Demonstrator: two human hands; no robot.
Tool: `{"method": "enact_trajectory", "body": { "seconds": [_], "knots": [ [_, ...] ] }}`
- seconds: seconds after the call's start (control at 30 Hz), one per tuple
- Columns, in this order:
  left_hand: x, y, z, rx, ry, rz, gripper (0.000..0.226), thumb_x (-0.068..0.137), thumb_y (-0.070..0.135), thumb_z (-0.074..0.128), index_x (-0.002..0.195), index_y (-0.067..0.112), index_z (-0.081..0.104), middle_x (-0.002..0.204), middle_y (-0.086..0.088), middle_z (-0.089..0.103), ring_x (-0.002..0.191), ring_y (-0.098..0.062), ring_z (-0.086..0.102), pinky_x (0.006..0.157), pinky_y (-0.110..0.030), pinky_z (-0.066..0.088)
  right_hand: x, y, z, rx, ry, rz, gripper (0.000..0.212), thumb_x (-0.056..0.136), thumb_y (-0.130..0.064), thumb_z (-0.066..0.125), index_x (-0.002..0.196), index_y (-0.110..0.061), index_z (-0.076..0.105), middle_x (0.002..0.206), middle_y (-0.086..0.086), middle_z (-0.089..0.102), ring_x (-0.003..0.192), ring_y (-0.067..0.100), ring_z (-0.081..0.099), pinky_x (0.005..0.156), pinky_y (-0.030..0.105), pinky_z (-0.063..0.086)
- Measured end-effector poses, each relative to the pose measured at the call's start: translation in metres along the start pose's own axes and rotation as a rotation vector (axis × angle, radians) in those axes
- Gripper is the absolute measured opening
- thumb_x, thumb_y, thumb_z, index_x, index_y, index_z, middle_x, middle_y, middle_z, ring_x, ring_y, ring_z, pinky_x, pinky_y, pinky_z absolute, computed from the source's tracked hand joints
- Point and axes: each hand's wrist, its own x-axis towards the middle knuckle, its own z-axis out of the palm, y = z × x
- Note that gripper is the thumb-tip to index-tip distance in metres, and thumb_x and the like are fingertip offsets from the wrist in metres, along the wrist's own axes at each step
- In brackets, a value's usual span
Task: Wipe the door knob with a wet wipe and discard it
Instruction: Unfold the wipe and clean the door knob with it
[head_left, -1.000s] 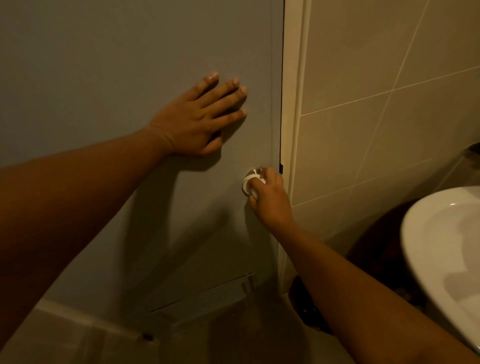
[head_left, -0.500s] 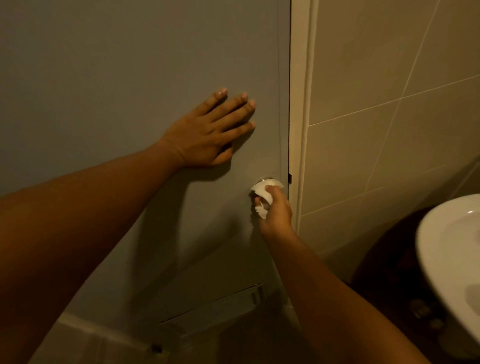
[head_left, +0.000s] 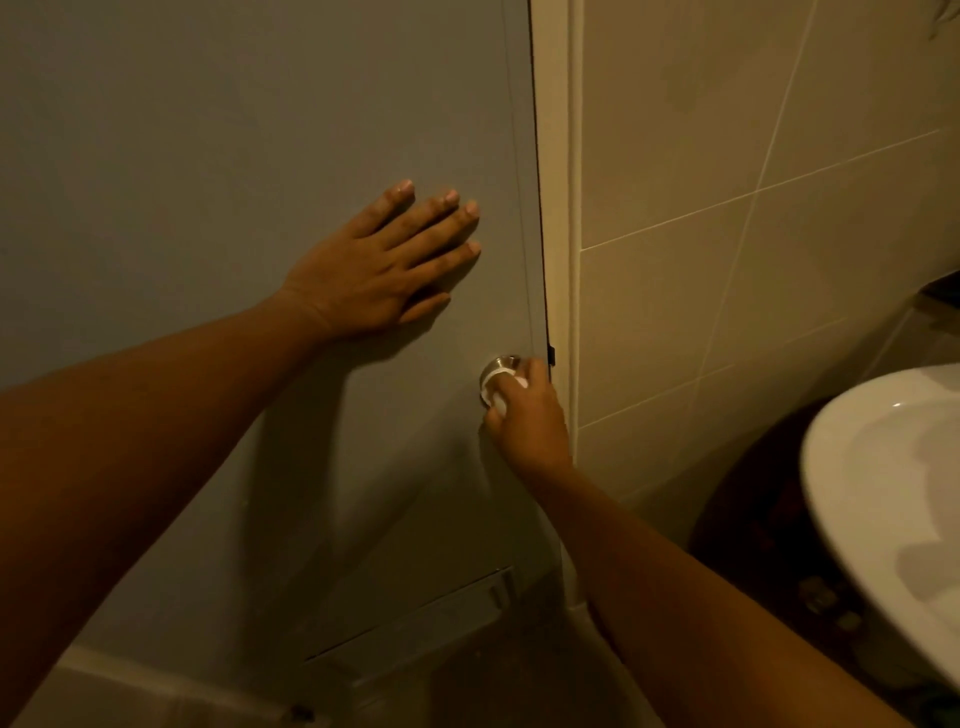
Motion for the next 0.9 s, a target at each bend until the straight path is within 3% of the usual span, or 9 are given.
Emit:
{"method": "enact_trajectory", "body": {
  "seconds": [0.07, 0.17, 0.27, 0.43, 0.53, 0.6, 0.7, 0.8, 0.9],
  "knots": [
    [0.000, 0.000, 0.000, 0.006, -0.003, 0.005, 0.063, 0.101, 0.050, 0.032, 0.154, 0.018, 0.022, 0.161, -0.013, 0.021, 0.149, -0.033, 0.021, 0.120, -0.049, 0.018, 0.001, 0.005, -0.002, -0.124, -0.015, -0.139, 0.024, 0.087, -0.017, 0.065, 0.110, -0.020, 0.057, 0.123, -0.001, 0.045, 0.100, 0.013, 0.050, 0.076, 0.021, 0.043],
    [0.000, -0.001, 0.000, 0.013, 0.003, 0.003, 0.063, 0.101, 0.049, 0.032, 0.154, 0.017, 0.022, 0.161, -0.013, 0.021, 0.148, -0.033, 0.021, 0.120, -0.050, 0.020, 0.001, 0.005, -0.003, 0.063, -0.008, -0.009, 0.026, 0.086, -0.018, 0.067, 0.110, -0.020, 0.057, 0.111, -0.011, 0.042, 0.087, 0.002, 0.047, 0.075, 0.018, 0.048],
    [0.000, 0.000, 0.000, 0.011, 0.012, 0.003, 0.063, 0.101, 0.049, 0.034, 0.154, 0.017, 0.022, 0.161, -0.014, 0.021, 0.149, -0.033, 0.021, 0.120, -0.050, 0.018, 0.000, -0.008, 0.003, 0.575, 0.089, 0.356, 0.031, 0.080, -0.014, 0.074, 0.108, -0.018, 0.059, 0.109, -0.008, 0.046, 0.095, 0.016, 0.058, 0.068, 0.013, 0.054],
    [0.000, 0.000, -0.001, 0.013, 0.040, 0.006, 0.064, 0.099, 0.050, 0.035, 0.153, 0.016, 0.026, 0.159, -0.014, 0.025, 0.147, -0.032, 0.025, 0.118, -0.049, 0.015, 0.002, -0.029, 0.005, 1.314, 0.207, 0.927, 0.037, 0.081, -0.022, 0.075, 0.116, -0.023, 0.062, 0.114, 0.003, 0.060, 0.099, 0.026, 0.064, 0.080, 0.040, 0.060],
    [0.000, 0.000, -0.001, 0.013, 0.029, 0.013, 0.065, 0.099, 0.052, 0.033, 0.153, 0.016, 0.025, 0.160, -0.014, 0.025, 0.148, -0.033, 0.024, 0.119, -0.049, 0.014, 0.003, -0.030, 0.003, 1.812, 0.262, 1.073, 0.042, 0.084, -0.031, 0.072, 0.120, -0.013, 0.058, 0.120, 0.017, 0.059, 0.095, 0.031, 0.067, 0.075, 0.036, 0.061],
    [-0.001, 0.000, 0.000, 0.002, 0.014, 0.015, 0.065, 0.100, 0.052, 0.031, 0.154, 0.016, 0.023, 0.160, -0.014, 0.022, 0.148, -0.033, 0.022, 0.119, -0.049, 0.013, 0.001, -0.028, 0.001, 1.647, 0.212, 1.033, 0.038, 0.088, -0.035, 0.066, 0.119, -0.016, 0.057, 0.120, 0.015, 0.058, 0.100, 0.031, 0.065, 0.071, 0.035, 0.059],
    [-0.001, 0.000, 0.000, -0.012, -0.003, 0.012, 0.065, 0.100, 0.051, 0.029, 0.154, 0.017, 0.020, 0.161, -0.014, 0.019, 0.149, -0.033, 0.019, 0.120, -0.049, 0.010, -0.003, -0.018, -0.005, 1.017, 0.141, 0.796, 0.033, 0.092, -0.038, 0.059, 0.121, -0.022, 0.057, 0.121, 0.006, 0.058, 0.108, 0.027, 0.059, 0.072, 0.033, 0.056],
    [-0.001, 0.000, 0.000, -0.032, -0.008, 0.005, 0.064, 0.101, 0.051, 0.028, 0.155, 0.017, 0.019, 0.162, -0.014, 0.018, 0.149, -0.033, 0.018, 0.120, -0.049, 0.010, -0.006, -0.008, -0.011, 0.566, 0.054, 0.385, 0.035, 0.091, -0.034, 0.063, 0.124, -0.023, 0.055, 0.127, 0.001, 0.048, 0.103, 0.016, 0.053, 0.063, 0.009, 0.048],
    [-0.002, 0.000, -0.002, -0.031, -0.016, 0.006, 0.063, 0.101, 0.051, 0.025, 0.155, 0.018, 0.017, 0.162, -0.014, 0.016, 0.150, -0.033, 0.016, 0.120, -0.049, 0.010, -0.007, -0.001, -0.011, 0.285, -0.061, 0.153, 0.035, 0.093, -0.034, 0.059, 0.127, -0.027, 0.050, 0.129, -0.002, 0.041, 0.105, 0.013, 0.048, 0.079, 0.016, 0.045]
  ]
}}
